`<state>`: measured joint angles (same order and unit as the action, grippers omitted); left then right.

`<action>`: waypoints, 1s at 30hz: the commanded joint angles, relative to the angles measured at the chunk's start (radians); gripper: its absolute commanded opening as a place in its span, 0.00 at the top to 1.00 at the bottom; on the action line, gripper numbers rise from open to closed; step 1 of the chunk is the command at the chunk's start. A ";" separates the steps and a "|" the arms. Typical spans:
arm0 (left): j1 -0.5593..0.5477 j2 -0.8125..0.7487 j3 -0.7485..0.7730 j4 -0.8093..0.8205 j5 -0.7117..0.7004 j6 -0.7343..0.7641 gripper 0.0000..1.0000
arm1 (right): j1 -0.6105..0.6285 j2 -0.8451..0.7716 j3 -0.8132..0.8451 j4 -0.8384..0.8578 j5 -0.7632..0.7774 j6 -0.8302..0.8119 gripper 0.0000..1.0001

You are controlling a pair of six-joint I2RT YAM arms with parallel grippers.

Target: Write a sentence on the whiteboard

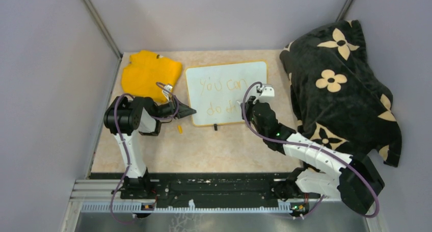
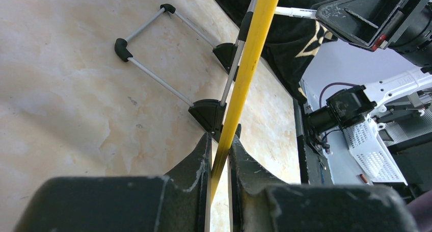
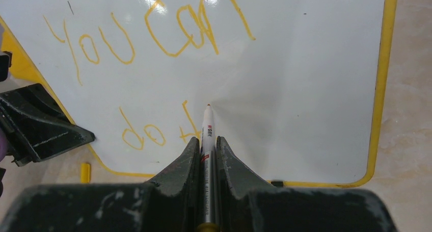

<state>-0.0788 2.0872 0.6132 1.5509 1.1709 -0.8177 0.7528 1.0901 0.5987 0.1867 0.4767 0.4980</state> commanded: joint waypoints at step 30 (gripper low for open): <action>-0.003 0.034 0.006 0.112 -0.028 -0.009 1.00 | -0.050 -0.065 0.007 0.007 -0.015 0.011 1.00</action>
<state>-0.0788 2.0872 0.6140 1.5509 1.1713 -0.8177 0.7174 1.0801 0.5961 0.1780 0.4686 0.4992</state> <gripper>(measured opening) 0.182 0.111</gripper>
